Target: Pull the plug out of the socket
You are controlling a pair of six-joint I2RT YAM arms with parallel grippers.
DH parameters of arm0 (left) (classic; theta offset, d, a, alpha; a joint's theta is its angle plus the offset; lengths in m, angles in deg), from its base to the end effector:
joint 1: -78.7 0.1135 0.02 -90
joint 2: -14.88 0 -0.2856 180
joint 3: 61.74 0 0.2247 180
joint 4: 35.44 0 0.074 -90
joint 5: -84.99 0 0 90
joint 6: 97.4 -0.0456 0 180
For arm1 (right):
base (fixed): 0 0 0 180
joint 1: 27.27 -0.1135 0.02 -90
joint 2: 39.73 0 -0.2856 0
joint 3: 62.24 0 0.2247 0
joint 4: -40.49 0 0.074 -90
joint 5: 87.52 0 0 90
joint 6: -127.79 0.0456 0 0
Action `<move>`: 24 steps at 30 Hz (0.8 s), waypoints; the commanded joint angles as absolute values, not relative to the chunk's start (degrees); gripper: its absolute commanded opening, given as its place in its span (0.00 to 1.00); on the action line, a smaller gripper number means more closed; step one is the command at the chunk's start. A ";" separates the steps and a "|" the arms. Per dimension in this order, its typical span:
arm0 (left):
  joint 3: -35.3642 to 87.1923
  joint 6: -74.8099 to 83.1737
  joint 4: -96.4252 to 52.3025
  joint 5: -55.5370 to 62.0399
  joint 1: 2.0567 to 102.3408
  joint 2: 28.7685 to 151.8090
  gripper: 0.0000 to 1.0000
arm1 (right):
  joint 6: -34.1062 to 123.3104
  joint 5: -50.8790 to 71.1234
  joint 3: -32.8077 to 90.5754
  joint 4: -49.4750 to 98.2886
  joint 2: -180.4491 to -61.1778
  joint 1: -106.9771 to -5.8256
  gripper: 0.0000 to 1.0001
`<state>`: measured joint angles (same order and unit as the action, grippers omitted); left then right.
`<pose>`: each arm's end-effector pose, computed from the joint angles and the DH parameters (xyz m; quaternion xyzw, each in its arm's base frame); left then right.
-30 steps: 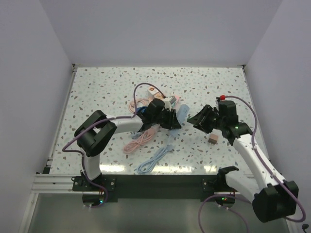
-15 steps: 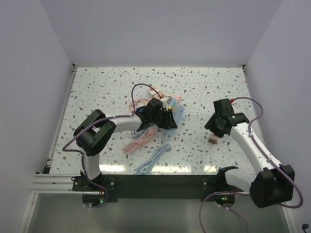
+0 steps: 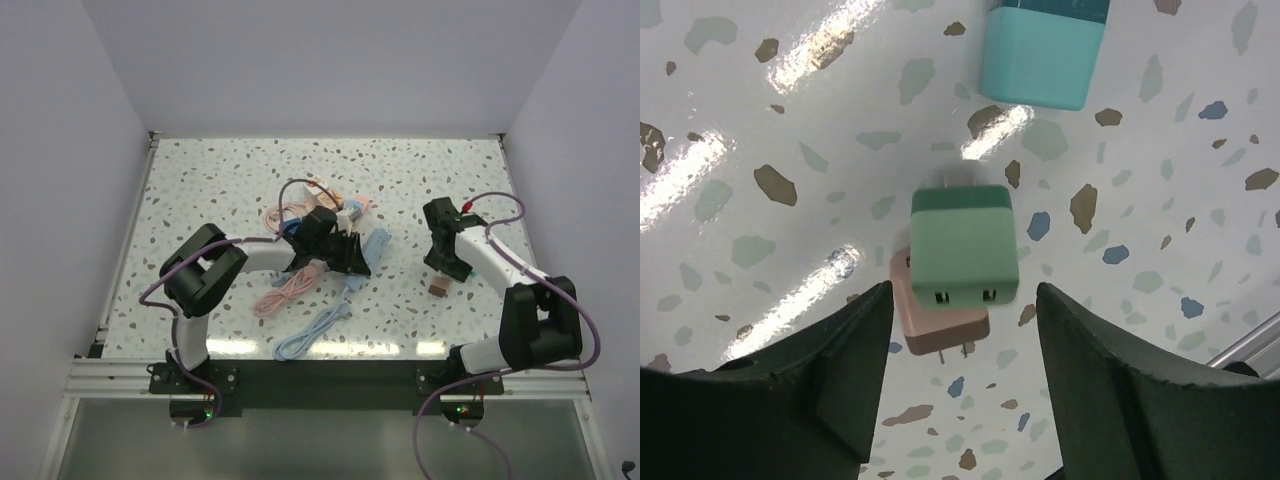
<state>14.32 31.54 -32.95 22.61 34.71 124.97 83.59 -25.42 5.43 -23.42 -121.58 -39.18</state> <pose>0.2704 -0.2904 0.1879 0.1455 0.8617 -0.4491 0.1863 0.2206 0.0247 0.2293 0.3053 0.9161 -0.1614 0.2039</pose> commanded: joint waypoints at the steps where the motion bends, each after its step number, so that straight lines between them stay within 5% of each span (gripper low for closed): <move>1: 17.54 31.10 -36.48 29.87 34.14 127.81 0.00 | 83.84 -29.68 8.26 -25.00 -118.66 -38.88 0.63; 8: 20.81 28.64 -32.88 32.08 33.17 131.25 0.00 | 83.76 -27.85 8.45 -27.21 -113.31 -38.88 0.79; 9: 20.81 28.46 -32.53 31.56 33.17 131.08 0.05 | 83.32 -24.36 8.36 -26.42 -111.03 -38.79 0.81; 12: 20.46 27.15 -29.11 28.84 33.17 128.97 0.48 | 80.42 -17.93 7.39 -20.53 -107.86 -38.88 0.86; 15: 18.44 26.00 -24.28 23.41 33.08 125.02 0.69 | 78.57 -11.94 9.32 -18.94 -108.54 -38.96 0.89; 18: 17.47 25.30 -21.29 19.53 33.26 122.20 0.84 | 77.52 -9.04 12.22 -19.65 -111.53 -38.96 0.89; 24: 12.99 26.79 -18.11 7.25 33.87 112.46 0.93 | 73.91 1.16 14.15 -13.41 -115.66 -40.19 0.89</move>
